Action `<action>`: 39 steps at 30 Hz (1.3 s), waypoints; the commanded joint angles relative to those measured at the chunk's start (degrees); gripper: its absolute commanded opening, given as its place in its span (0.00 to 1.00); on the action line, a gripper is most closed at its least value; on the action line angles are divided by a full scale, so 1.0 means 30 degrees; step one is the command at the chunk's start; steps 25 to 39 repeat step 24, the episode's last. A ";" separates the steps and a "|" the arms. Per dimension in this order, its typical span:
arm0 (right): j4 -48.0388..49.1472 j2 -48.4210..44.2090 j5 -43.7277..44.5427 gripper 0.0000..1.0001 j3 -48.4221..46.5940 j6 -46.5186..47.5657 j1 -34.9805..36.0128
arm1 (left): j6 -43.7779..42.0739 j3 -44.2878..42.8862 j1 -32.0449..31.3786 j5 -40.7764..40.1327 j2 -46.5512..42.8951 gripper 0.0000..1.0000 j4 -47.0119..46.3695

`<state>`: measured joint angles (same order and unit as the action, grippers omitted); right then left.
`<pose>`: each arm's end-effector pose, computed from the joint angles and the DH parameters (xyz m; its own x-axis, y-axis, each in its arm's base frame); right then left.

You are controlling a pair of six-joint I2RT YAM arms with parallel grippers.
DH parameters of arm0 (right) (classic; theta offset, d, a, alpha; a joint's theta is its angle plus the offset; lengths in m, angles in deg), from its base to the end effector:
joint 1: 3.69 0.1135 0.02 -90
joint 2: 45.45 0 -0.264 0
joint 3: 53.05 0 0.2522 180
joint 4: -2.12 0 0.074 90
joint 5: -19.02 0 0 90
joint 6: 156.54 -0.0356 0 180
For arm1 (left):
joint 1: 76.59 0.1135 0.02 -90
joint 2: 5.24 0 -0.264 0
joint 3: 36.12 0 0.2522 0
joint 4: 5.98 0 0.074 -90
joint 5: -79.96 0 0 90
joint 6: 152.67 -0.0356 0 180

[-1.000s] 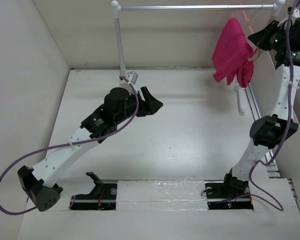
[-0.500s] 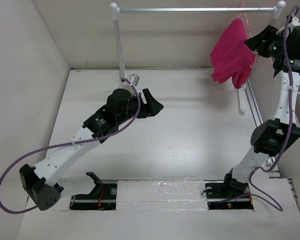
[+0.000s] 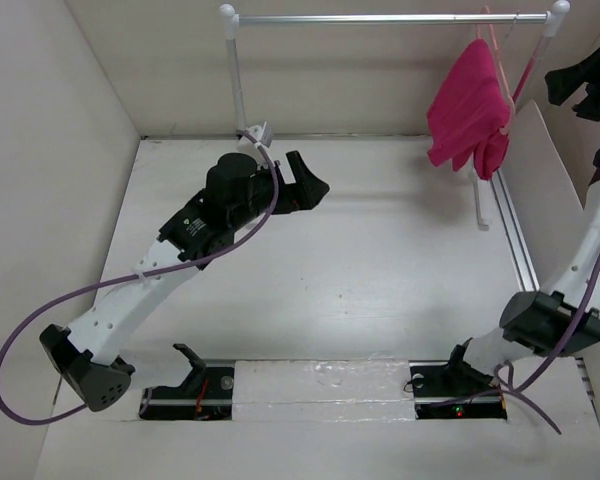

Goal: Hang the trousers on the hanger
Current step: Reset both arms

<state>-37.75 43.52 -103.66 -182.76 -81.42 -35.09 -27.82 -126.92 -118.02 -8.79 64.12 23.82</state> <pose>0.2749 -0.1453 0.5436 0.0068 0.2491 -0.9685 -0.0249 0.9682 0.2488 0.2020 -0.1793 0.4368 -0.4767 -0.3412 -0.8101 0.4939 0.6584 -0.5680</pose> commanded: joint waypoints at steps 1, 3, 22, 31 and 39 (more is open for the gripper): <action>0.1575 -0.3333 -0.1610 1.00 0.1549 0.0446 0.0384 | -0.0777 -0.1331 0.0040 -0.0068 -0.0240 0.85 -0.0130; 0.2400 -0.4747 -0.2110 1.00 0.3218 0.0359 0.1521 | -0.0777 -0.1567 0.0040 -0.0214 -0.0532 0.85 0.0280; -0.3163 -1.8493 0.2427 1.00 2.0103 0.4460 0.9733 | 0.1977 0.7544 0.0216 -0.4549 -0.9440 0.86 0.2449; -0.2727 -1.8291 0.2197 1.00 1.9665 0.4401 0.9733 | 0.1686 0.7194 0.0216 -0.4608 -0.9206 0.88 0.2449; -0.2727 -1.8291 0.2197 1.00 1.9665 0.4401 0.9733 | 0.1686 0.7194 0.0216 -0.4608 -0.9206 0.88 0.2449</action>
